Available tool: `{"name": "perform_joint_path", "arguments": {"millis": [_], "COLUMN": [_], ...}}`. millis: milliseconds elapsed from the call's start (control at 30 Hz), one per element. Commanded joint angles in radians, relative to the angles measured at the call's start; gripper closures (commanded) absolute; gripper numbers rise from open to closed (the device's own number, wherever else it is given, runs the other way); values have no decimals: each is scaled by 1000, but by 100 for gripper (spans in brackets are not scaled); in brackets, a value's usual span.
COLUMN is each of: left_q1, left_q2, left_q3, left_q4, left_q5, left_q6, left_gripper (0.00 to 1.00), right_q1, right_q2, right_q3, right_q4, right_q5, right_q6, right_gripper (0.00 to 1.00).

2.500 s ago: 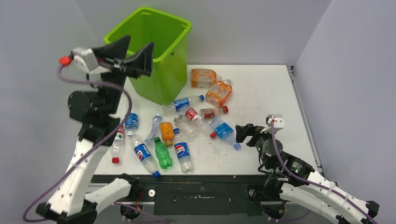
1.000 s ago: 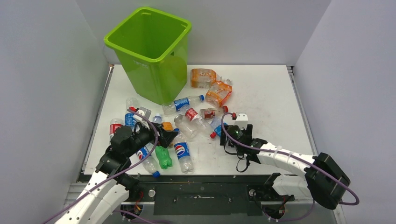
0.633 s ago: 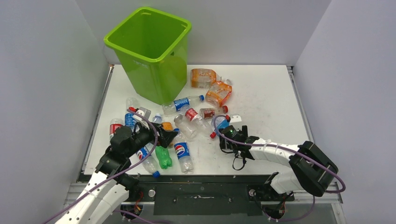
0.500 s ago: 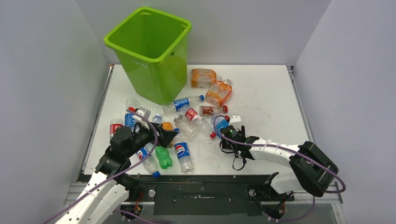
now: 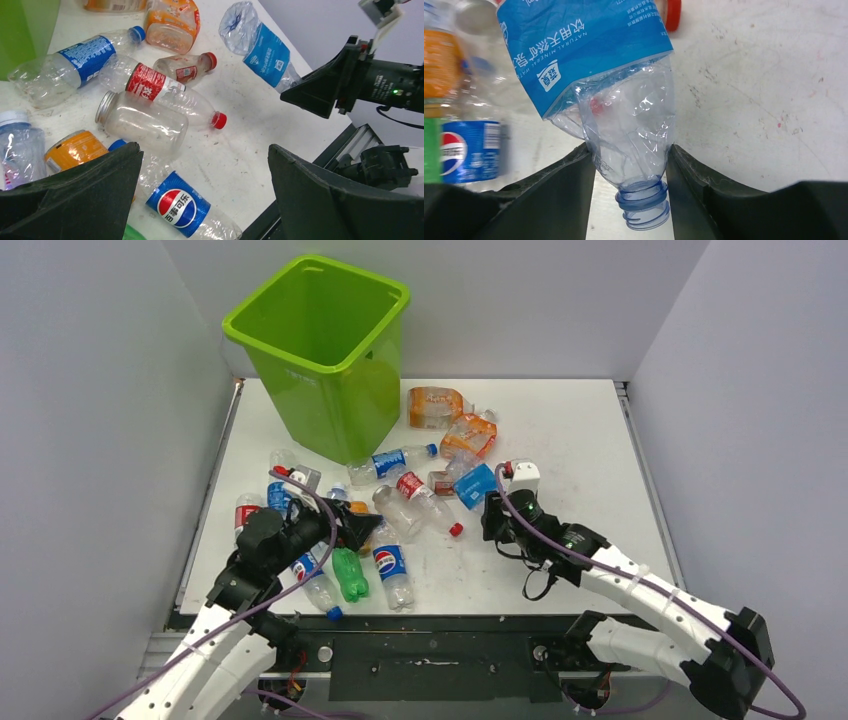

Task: Put the plastic bottles in the bin
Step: Pick up the plastic bottle at the center of the board.

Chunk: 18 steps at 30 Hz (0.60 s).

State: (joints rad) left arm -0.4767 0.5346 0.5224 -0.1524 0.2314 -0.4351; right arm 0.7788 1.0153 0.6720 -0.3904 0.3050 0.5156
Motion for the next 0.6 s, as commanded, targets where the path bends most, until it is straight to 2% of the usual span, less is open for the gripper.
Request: {"name": "perform_joint_path", "arguments": {"millis": [0,33,67,200,333,567], "left_q1": [-20,-36,-58,-170,-315,-573], "left_q2": [66,87,104,140,139,225], "left_q3": [90,118,146,244,264,302], "left_q4": [186,198,198,117,76,-45], "left_q5": [47,70,82,53,7,-286], "left_q6": [-51,-15,37,404,815,1354], "left_gripper": [4,4,4,4,4,4], "right_q1": [1,-1,-1,-2,-3,-3], "right_q2": [-56,-51,-44,-20,12,86], "right_q3": [170,208,241,362,439,552], "right_q4": [-185,-222,-251,-341,-383,-438], "right_q5": [-98,-113,-138,-246,-395,-557], "right_q6": [-20,-25,-36,-71,-96,-128], "right_gripper": [86,94,95,95,95,95]}}
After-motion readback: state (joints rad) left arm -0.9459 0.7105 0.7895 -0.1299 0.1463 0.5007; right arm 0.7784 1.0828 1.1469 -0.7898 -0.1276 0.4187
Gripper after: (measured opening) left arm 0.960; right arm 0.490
